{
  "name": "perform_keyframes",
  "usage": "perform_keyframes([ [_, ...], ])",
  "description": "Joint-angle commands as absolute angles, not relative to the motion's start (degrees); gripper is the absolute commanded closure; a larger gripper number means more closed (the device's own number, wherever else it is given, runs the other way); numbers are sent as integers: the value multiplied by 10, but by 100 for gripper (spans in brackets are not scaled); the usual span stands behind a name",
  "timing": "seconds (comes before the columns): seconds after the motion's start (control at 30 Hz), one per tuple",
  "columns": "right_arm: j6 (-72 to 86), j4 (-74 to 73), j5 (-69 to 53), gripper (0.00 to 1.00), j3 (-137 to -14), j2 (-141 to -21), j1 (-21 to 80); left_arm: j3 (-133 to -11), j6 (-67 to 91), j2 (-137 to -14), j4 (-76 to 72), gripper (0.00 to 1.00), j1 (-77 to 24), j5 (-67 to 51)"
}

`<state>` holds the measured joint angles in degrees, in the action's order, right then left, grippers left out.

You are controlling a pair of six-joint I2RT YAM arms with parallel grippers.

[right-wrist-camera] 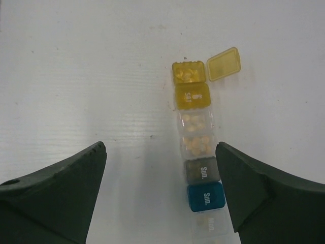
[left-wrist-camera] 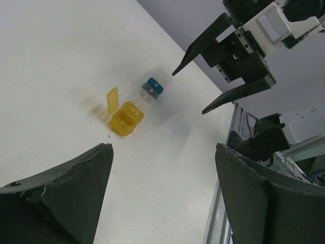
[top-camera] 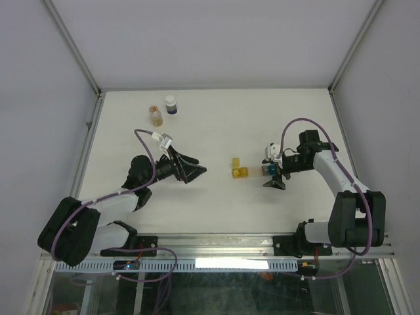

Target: Sort the pills into containers

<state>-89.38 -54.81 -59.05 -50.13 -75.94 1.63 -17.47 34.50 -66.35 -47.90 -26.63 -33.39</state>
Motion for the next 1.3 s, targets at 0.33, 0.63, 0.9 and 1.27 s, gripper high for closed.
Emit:
perform_keyframes([
  [0.33,-866,-340,-479,18,-474,-844,60,-349,352,-950,-478,63,-279,-297],
  [0.63,-847,-304,-444,27,-471,-875,82,-439,315,-1059,-391,69,-301,-247],
  [0.9,-829,-287,-418,38,-470,-894,104,-522,306,-1123,-350,68,-316,-255],
  [1.27,-828,-289,-415,50,-465,-896,111,-589,315,-1182,-341,68,-343,-271],
])
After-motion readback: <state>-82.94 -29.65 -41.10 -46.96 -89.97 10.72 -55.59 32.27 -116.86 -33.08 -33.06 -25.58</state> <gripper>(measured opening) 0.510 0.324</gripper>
